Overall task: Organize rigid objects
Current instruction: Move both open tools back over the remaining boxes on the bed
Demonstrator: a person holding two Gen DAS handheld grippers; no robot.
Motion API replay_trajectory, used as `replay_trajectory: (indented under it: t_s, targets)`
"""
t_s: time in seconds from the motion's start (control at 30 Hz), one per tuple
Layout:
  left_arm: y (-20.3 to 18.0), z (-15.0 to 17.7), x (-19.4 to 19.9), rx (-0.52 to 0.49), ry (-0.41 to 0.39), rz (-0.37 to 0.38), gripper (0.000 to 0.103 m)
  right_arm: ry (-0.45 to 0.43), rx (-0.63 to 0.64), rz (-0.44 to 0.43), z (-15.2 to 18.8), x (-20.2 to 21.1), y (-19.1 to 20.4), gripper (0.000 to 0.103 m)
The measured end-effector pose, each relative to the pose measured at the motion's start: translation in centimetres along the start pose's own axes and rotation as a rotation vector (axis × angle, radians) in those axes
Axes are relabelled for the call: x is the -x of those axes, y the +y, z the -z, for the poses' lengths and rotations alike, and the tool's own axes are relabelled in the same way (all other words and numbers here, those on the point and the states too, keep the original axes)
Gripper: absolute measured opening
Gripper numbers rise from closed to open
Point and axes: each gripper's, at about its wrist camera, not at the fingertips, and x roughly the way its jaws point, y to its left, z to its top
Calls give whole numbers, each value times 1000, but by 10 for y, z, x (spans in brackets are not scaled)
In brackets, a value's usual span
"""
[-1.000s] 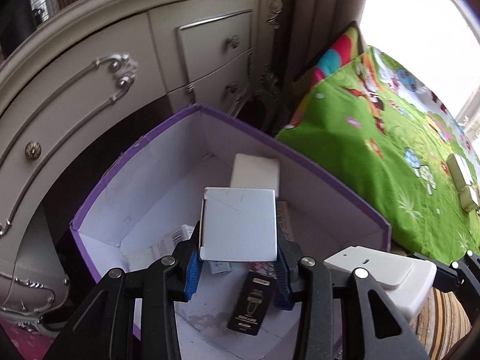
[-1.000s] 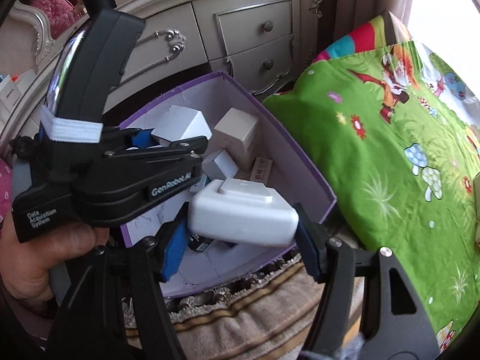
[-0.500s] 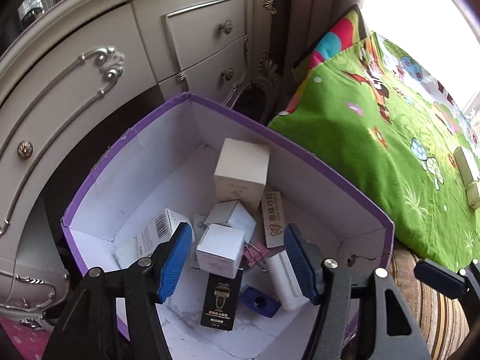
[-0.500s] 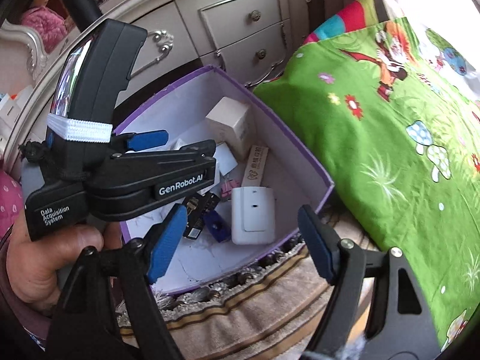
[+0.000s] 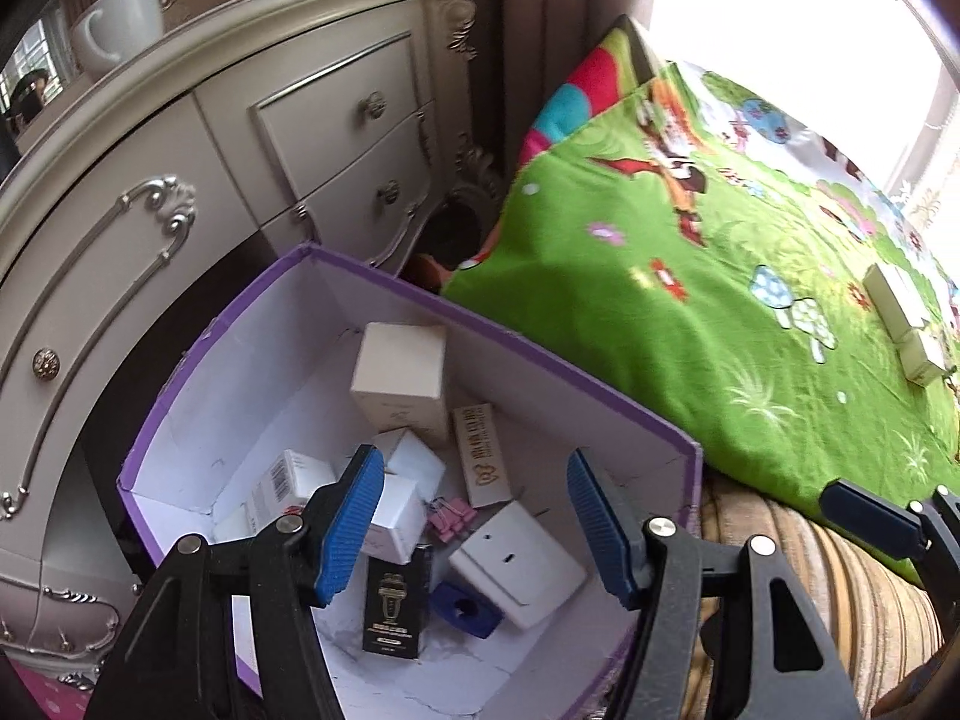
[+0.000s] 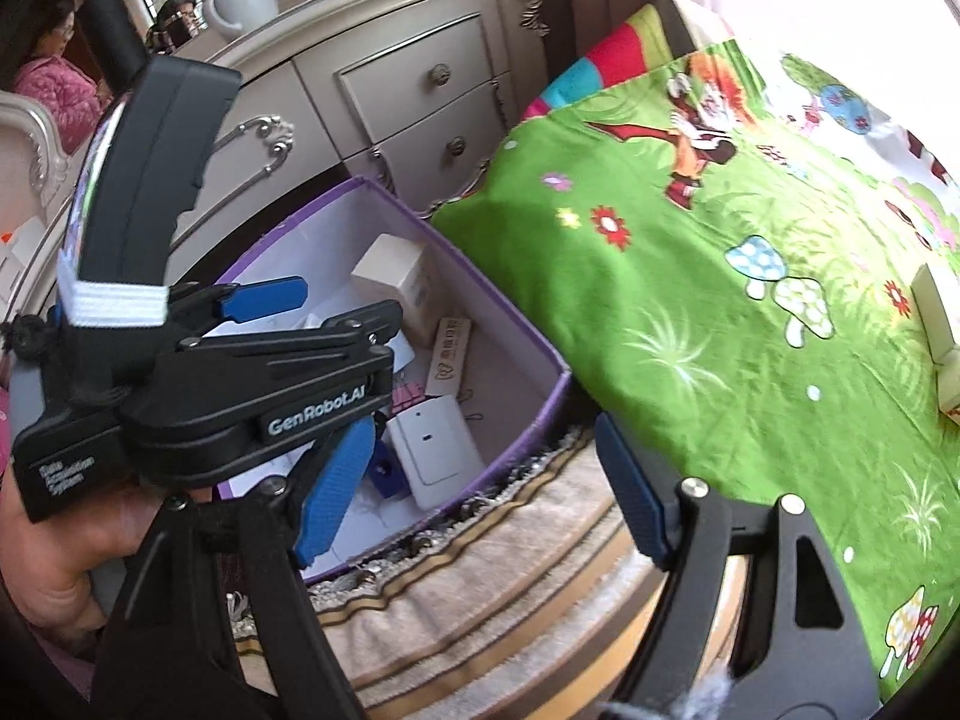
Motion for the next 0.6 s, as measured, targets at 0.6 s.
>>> replay_trajectory:
  t_s: [0.6]
  targets:
    - [-102,-21,20,-139,-49,164,66,-53,-161,108,12,36,-88,82]
